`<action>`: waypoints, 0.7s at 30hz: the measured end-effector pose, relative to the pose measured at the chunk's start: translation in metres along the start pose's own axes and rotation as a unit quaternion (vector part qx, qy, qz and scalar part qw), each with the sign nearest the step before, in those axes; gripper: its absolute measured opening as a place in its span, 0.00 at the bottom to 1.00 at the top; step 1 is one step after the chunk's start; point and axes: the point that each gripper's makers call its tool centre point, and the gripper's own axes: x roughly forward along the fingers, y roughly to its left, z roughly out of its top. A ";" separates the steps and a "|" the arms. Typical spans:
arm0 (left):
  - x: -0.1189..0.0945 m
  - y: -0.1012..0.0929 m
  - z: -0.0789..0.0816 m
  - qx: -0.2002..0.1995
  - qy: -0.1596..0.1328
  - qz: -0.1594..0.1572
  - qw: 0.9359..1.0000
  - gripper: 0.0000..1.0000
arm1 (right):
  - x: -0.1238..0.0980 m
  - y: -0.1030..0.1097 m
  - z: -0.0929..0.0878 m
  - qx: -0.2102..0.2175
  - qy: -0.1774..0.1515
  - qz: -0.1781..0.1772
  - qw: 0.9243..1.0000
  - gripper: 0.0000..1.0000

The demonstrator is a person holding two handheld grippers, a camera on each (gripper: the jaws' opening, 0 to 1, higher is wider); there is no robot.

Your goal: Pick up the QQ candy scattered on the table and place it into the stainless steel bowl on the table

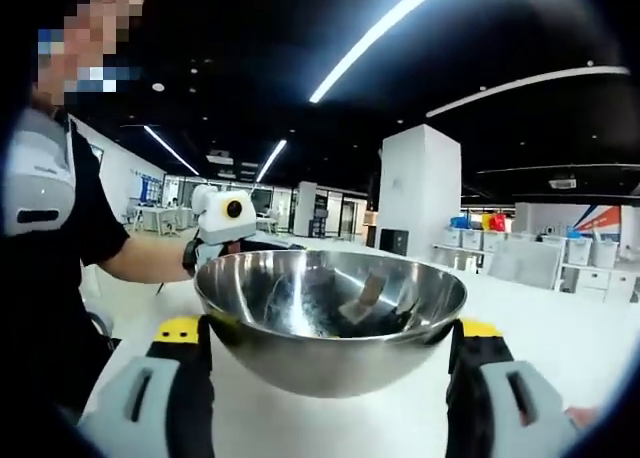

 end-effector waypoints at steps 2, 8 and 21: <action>0.004 0.014 0.007 0.000 0.002 -0.001 1.000 0.94 | 0.006 -0.015 0.008 0.000 0.001 -0.002 1.000 0.95; 0.023 0.054 0.011 -0.018 0.001 -0.008 1.000 0.94 | 0.023 -0.055 0.015 0.011 -0.006 -0.006 1.000 0.94; 0.057 0.087 -0.068 -0.035 0.031 -0.006 0.999 0.94 | 0.050 -0.100 -0.067 0.029 0.037 0.004 0.999 0.94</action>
